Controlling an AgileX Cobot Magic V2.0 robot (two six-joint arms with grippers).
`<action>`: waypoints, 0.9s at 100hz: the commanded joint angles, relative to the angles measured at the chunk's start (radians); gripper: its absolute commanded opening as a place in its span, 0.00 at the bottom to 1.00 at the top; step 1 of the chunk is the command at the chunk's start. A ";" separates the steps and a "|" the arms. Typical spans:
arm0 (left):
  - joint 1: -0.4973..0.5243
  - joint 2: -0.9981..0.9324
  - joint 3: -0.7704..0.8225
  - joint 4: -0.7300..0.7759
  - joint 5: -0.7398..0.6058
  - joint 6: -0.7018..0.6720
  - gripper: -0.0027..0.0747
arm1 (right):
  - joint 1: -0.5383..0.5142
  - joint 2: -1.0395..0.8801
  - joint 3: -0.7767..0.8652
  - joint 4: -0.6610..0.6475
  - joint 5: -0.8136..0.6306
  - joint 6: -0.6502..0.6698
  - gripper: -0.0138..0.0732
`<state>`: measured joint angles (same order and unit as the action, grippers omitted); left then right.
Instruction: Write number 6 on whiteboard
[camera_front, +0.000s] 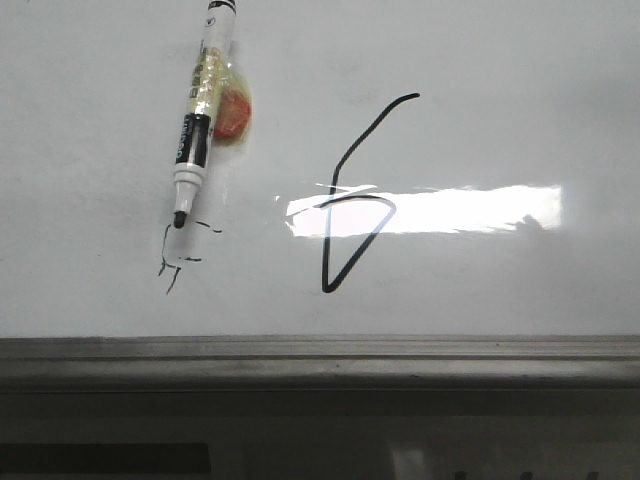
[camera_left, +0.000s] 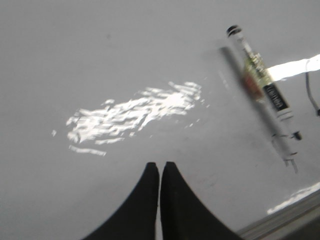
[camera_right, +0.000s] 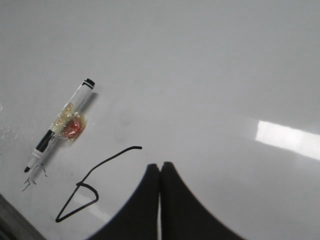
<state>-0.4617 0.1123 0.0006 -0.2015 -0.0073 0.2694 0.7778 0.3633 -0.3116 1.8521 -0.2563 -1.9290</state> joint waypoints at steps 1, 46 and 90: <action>0.060 -0.012 0.011 0.024 -0.060 -0.070 0.01 | -0.004 0.004 -0.028 0.008 0.028 -0.008 0.08; 0.186 -0.020 0.024 0.022 0.156 -0.089 0.01 | -0.004 0.004 -0.028 0.008 0.028 -0.008 0.08; 0.224 -0.020 0.024 0.026 0.205 -0.089 0.01 | -0.004 0.004 -0.028 0.008 0.028 -0.008 0.08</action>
<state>-0.2409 0.0821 0.0007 -0.1717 0.2649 0.1938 0.7778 0.3633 -0.3116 1.8521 -0.2563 -1.9290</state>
